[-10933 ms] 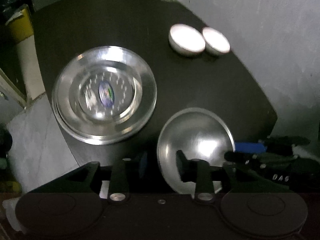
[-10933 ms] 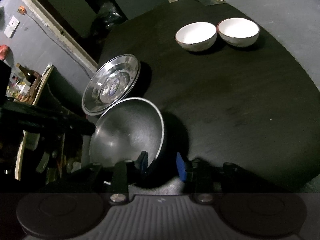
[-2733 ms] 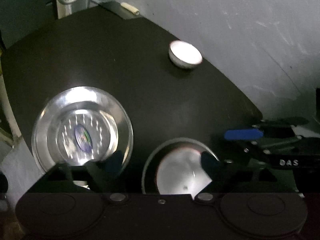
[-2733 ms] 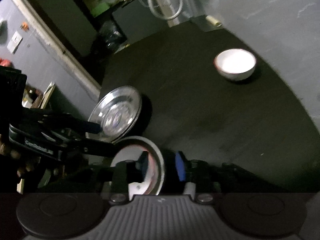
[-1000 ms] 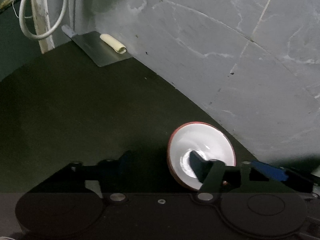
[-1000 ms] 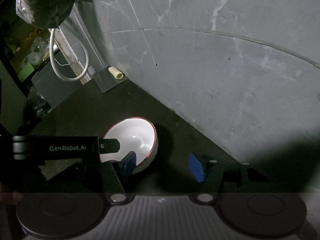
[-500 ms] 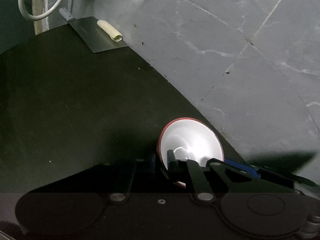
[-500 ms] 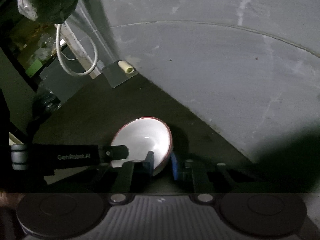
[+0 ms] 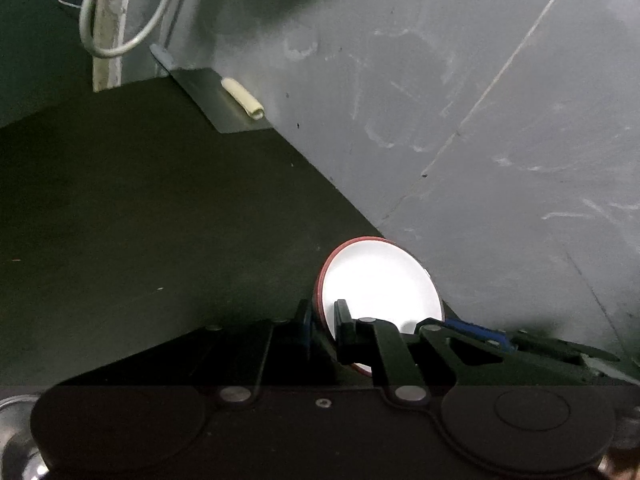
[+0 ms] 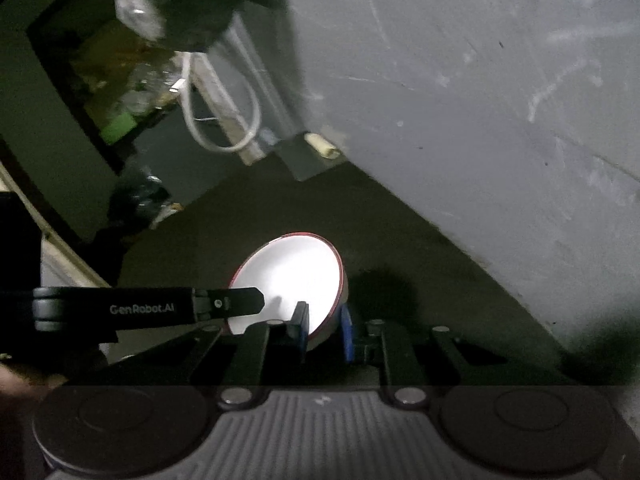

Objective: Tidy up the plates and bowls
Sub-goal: 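Close both grippers on the second white bowl rim and lift it, then carry the second white bowl with both grippers over the basin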

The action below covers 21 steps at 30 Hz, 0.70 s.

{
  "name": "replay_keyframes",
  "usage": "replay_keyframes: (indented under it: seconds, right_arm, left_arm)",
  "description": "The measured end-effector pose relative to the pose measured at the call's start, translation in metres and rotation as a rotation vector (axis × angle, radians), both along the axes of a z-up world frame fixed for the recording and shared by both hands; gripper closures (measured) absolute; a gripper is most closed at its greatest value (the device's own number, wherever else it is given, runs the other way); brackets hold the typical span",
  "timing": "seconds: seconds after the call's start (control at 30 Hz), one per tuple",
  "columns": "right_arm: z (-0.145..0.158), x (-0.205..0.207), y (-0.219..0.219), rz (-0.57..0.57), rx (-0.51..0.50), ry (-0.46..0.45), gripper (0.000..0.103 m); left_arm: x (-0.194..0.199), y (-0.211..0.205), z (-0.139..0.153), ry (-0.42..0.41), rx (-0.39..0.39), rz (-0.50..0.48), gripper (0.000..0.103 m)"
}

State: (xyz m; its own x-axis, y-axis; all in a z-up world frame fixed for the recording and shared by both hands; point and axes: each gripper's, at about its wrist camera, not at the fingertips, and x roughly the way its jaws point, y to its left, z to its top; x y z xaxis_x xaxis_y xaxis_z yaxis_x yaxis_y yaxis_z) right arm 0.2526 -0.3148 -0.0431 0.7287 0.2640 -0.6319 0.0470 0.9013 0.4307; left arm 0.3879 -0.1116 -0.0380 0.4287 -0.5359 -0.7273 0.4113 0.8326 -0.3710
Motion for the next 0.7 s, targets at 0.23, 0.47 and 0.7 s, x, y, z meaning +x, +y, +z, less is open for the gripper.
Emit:
replay_keyframes:
  seconds: [0.23, 0.47, 0.7]
  right_arm:
    - [0.024, -0.028, 0.02, 0.077, 0.024, -0.033, 0.084]
    - [0.034, -0.061, 0.038, 0.139, 0.059, -0.039, 0.084]
    - [0.036, -0.09, 0.055, 0.207, 0.044, -0.005, 0.084]
  left_arm:
    - [-0.033, 0.033, 0.026, -0.05, -0.017, -0.012, 0.092]
    - [-0.073, 0.064, 0.034, -0.064, -0.034, -0.016, 0.092]
    - [-0.106, 0.088, 0.033, -0.04, -0.041, -0.019, 0.091]
